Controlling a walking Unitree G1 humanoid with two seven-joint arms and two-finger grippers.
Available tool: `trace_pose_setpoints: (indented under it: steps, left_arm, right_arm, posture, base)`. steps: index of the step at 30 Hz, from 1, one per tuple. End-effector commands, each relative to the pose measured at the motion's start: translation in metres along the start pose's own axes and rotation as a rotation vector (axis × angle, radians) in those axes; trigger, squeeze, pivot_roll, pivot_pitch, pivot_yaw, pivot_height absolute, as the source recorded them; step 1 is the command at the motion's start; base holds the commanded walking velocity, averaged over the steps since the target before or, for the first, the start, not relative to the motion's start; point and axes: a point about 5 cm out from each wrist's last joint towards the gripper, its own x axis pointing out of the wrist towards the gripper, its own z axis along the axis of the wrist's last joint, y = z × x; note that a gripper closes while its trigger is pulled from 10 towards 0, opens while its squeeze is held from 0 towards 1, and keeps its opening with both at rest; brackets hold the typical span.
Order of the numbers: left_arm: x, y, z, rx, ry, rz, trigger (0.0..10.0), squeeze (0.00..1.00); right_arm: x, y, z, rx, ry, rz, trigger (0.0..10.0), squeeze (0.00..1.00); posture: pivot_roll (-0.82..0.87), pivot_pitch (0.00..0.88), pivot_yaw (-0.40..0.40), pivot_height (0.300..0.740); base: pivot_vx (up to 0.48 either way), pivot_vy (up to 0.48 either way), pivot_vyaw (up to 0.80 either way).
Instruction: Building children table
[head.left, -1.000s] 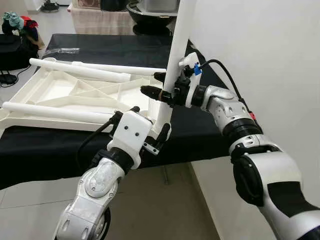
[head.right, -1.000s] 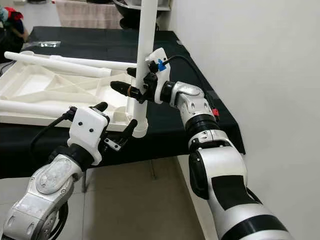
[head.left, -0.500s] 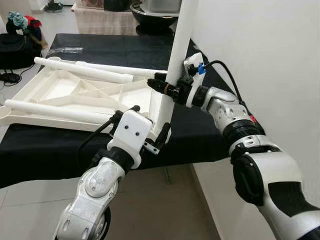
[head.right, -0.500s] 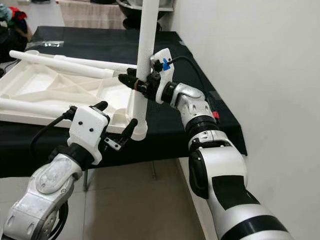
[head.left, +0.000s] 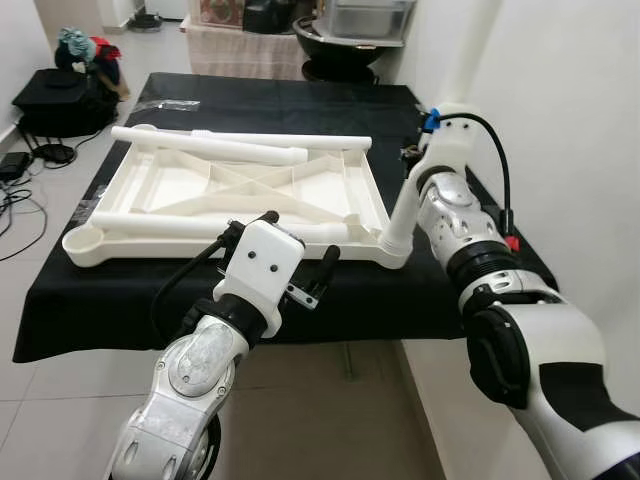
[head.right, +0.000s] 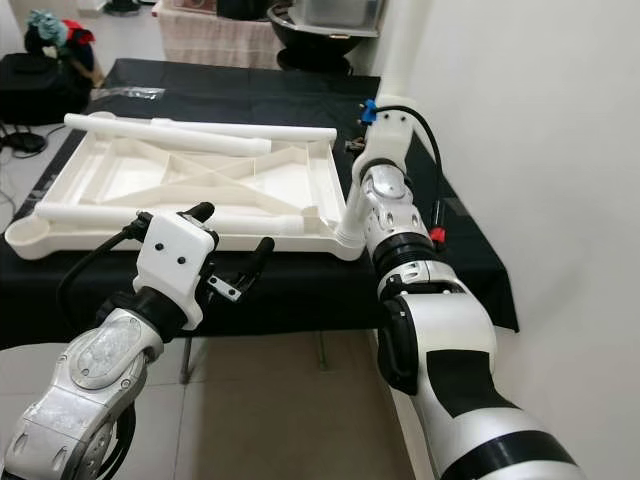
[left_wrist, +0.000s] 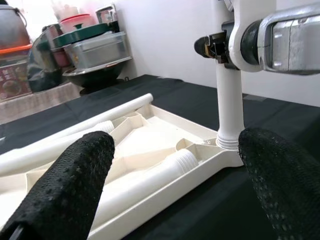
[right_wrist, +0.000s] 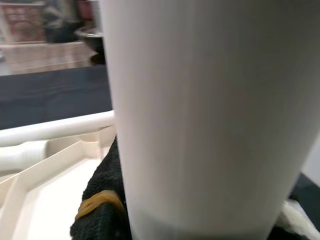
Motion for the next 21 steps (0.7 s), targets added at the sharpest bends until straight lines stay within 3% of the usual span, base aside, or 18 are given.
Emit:
trace_pose_setpoints:
  steps: [1,2,3,7,8,11,15,16,17,18,19,20,21]
  left_arm:
    - [0.000,-0.002,0.000,-0.002,0.007,-0.010,10.0,0.00]
    - [0.000,-0.002,0.000,0.000,0.006,-0.010,10.0,0.00]
    - [0.000,-0.002,0.000,0.000,0.006,-0.009,10.0,0.00]
    - [0.000,-0.002,0.000,0.000,0.005,-0.008,10.0,0.00]
    - [0.000,-0.002,0.000,0.000,0.007,-0.007,10.0,0.00]
    - [0.000,-0.002,0.000,0.001,0.008,-0.007,10.0,0.00]
    - [-0.001,-0.003,0.001,-0.003,0.003,-0.008,10.0,0.00]
    - [-0.001,-0.003,0.001,-0.003,0.003,-0.008,10.0,0.00]
    - [-0.001,-0.003,0.000,-0.004,0.002,-0.009,10.0,0.00]
    - [-0.001,-0.003,0.000,-0.004,0.002,-0.009,10.0,0.00]
    - [-0.001,-0.003,0.000,-0.004,0.002,-0.010,10.0,0.00]
    - [-0.001,-0.003,0.000,-0.004,0.002,-0.010,10.0,0.00]
    - [-0.001,-0.003,0.000,-0.005,0.002,-0.011,10.0,0.00]
  right_arm:
    - [-0.003,-0.006,-0.026,-0.033,0.108,-0.046,0.0,0.00]
    - [-0.006,0.008,-0.027,-0.021,0.113,0.014,0.0,0.00]
    - [-0.008,0.019,-0.027,-0.013,0.117,0.086,10.0,0.00]
    - [-0.010,0.035,-0.024,0.013,0.108,0.195,10.0,0.00]
    - [-0.011,0.041,-0.021,0.015,0.091,0.261,10.0,1.00]
    - [-0.012,0.045,-0.018,0.025,0.077,0.303,10.0,1.00]
    - [-0.015,0.055,-0.012,0.080,0.138,0.575,10.0,1.00]
    - [-0.015,0.055,-0.012,0.080,0.138,0.575,10.0,1.00]
    - [-0.018,0.058,-0.012,0.051,0.141,0.678,10.0,1.00]
    - [-0.018,0.058,-0.012,0.051,0.141,0.678,10.0,1.00]
    - [-0.021,0.059,-0.010,0.030,0.137,0.808,10.0,1.00]
    - [-0.021,0.059,-0.010,0.030,0.137,0.808,10.0,1.00]
    - [-0.024,0.058,-0.007,0.010,0.121,0.918,10.0,1.00]
  posture:
    - [0.09,0.120,-0.122,0.740]
    - [0.09,0.121,-0.121,0.740]
    - [0.09,0.121,-0.122,0.740]
    - [0.09,0.121,-0.123,0.740]
    - [0.09,0.121,-0.124,0.740]
    - [0.09,0.121,-0.124,0.740]
    - [0.09,0.108,-0.125,0.740]
    - [0.09,0.108,-0.125,0.740]
    - [0.09,0.104,-0.124,0.740]
    - [0.09,0.104,-0.124,0.740]
    - [0.09,0.101,-0.126,0.740]
    - [0.09,0.101,-0.126,0.740]
    - [0.09,0.095,-0.126,0.740]
  base:
    - [0.000,0.000,0.00]
    - [0.000,0.000,0.00]
    - [0.000,0.000,0.00]
    - [0.000,0.000,0.00]
    - [0.000,0.000,0.00]
    - [0.000,0.000,0.00]
    - [0.000,0.000,0.00]
    - [0.000,0.000,0.00]
    - [0.000,0.000,0.00]
    - [0.000,0.000,0.00]
    - [0.000,0.000,0.00]
    - [0.000,0.000,0.00]
    - [0.000,0.000,0.00]
